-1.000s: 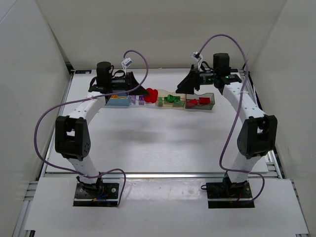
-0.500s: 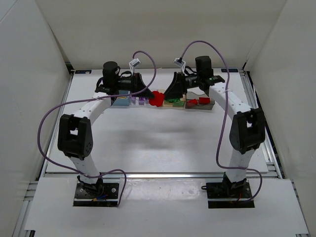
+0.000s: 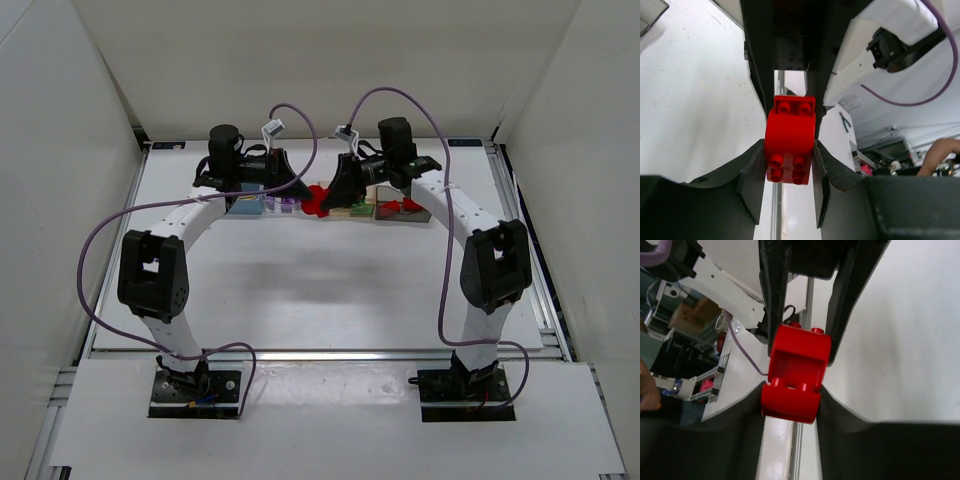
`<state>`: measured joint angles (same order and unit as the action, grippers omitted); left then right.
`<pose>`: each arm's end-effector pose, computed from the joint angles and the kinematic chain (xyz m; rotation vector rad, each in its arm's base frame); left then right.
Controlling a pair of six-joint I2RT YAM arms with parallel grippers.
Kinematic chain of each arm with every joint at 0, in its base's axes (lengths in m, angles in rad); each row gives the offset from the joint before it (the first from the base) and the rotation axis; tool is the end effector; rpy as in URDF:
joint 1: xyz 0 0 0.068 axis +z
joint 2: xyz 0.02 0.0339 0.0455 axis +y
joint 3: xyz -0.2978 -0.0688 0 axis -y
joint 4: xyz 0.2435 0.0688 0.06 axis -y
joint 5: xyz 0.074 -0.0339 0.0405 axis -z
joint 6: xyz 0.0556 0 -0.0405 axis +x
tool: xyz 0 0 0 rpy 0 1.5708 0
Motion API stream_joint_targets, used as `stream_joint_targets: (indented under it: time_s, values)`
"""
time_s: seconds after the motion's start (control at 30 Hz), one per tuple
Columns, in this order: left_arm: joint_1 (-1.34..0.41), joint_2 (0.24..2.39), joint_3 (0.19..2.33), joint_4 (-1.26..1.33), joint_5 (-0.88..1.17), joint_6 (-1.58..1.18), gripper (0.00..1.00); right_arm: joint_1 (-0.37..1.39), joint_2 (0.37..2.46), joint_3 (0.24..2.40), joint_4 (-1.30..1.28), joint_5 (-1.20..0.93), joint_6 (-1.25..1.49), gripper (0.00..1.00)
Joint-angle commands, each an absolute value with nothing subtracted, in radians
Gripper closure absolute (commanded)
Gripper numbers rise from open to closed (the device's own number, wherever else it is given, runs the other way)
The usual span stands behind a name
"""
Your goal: Sort the legos into containers by color
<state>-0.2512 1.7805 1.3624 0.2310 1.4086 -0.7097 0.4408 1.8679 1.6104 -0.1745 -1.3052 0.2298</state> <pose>0.3839 -0.1552 0.3453 0.7514 1.8592 -1.8634 0.3736 0.2356 0.3572 -1.0860 1.7303 1.7109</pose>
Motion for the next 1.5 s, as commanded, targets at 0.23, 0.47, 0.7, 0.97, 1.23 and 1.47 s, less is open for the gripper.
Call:
stream_joint_targets:
  time_s: [0.23,0.47,0.7,0.97,1.23,1.47]
  values:
    - [-0.249,1.727,1.376,0.127,1.397,-0.586,0.87,0.364,1.799,1.586,-0.222,-1.293,0.183,1.0]
    - [-0.206,1.672,1.328,0.057,1.322,-0.512,0.87,0.132,1.759,1.54,-0.475,-1.143,-0.125,1.0]
    - [-0.204,1.631,1.335,-0.08,1.171,-0.393,0.88,0.081,1.787,1.474,-0.45,-0.51,-0.405,1.0]
    - [-0.203,1.617,1.336,-0.136,1.149,-0.353,0.87,0.081,1.933,1.535,-0.353,-0.246,-0.448,1.0]
    - [-0.195,1.609,1.338,-0.182,1.124,-0.307,0.87,0.081,2.002,1.569,-0.339,-0.152,-0.474,0.63]
    - [-0.212,1.647,1.37,-0.207,1.069,-0.281,0.87,0.081,1.947,1.546,-0.348,-0.225,-0.417,0.01]
